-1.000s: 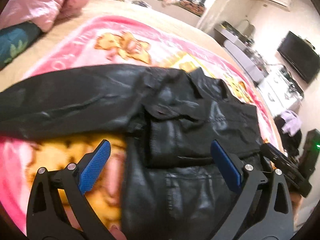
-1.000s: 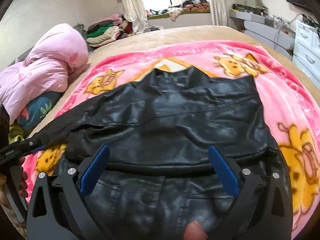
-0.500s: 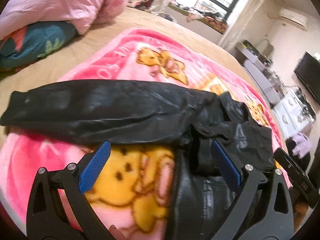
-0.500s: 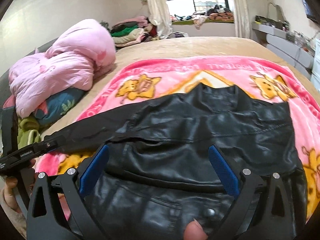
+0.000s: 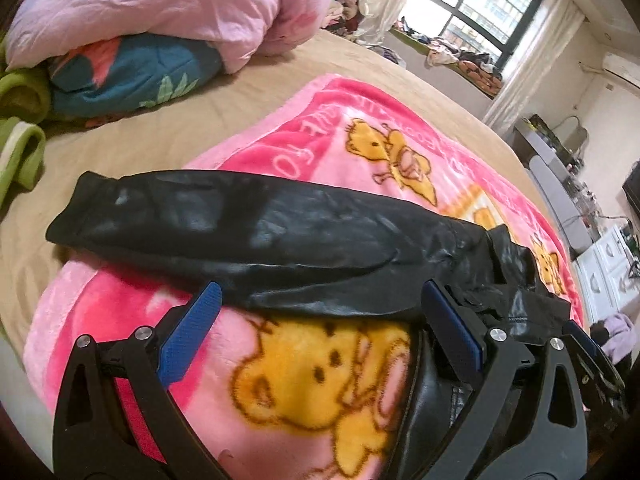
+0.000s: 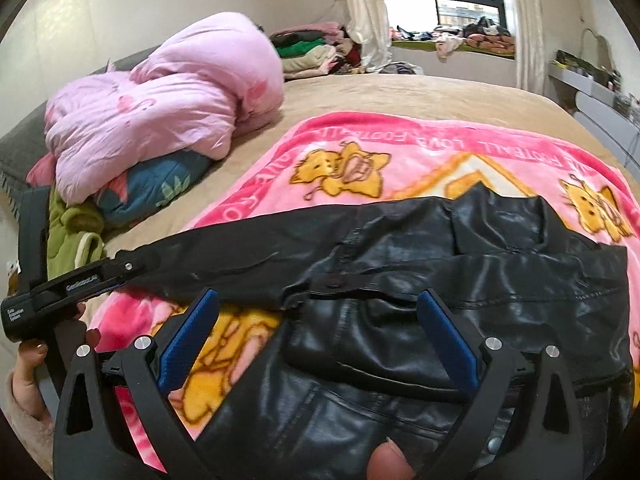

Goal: Fold large clothes
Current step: 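Grasp the other jacket sleeve cuff with the left gripper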

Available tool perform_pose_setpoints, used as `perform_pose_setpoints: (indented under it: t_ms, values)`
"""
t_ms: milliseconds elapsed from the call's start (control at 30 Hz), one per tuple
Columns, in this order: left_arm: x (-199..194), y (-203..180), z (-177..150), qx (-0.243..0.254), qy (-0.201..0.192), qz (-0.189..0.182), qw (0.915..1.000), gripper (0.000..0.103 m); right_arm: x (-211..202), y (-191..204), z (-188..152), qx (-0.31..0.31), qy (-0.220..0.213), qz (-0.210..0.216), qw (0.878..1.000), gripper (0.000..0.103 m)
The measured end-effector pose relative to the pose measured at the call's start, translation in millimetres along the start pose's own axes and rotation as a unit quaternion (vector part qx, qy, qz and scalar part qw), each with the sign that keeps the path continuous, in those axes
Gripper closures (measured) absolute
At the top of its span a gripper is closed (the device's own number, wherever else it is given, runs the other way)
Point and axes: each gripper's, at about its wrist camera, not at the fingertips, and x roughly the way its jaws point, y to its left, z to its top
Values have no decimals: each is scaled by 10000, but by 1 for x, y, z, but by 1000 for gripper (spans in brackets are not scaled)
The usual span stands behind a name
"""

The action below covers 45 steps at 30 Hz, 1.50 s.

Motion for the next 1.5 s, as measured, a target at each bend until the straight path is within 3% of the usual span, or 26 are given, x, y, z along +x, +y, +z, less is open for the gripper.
perform_pose_setpoints:
  t_ms: [500, 933, 1100, 1167, 1200, 1267, 1367, 1500]
  values:
    - [12, 53, 15, -720, 38, 590, 9957, 9, 37, 53, 15, -474, 283, 433, 9975, 5]
    - [38, 124, 18, -1769, 426, 1074, 9774, 9, 52, 68, 14, -399, 438, 610, 9964, 5]
    - [49, 132, 20, -1853, 474, 977, 9767, 10, 48, 57, 11, -323, 458, 505, 9972, 5]
    - [48, 134, 23, -1897, 328, 746, 9784, 10, 45, 50, 9, -253, 466, 450, 9976, 5]
    - [49, 134, 24, -1897, 314, 719, 9787, 13, 42, 46, 8, -216, 465, 427, 9978, 5]
    - [55, 136, 24, -1918, 342, 807, 9775, 41, 40, 40, 6, -165, 459, 370, 9981, 5]
    - [57, 141, 26, -2004, 293, 865, 9755, 70, 33, 28, 3, 33, 409, 342, 9986, 5]
    - [46, 138, 31, -1923, -3, 755, 9784, 89, 24, 15, -3, 297, 314, 378, 9983, 5]
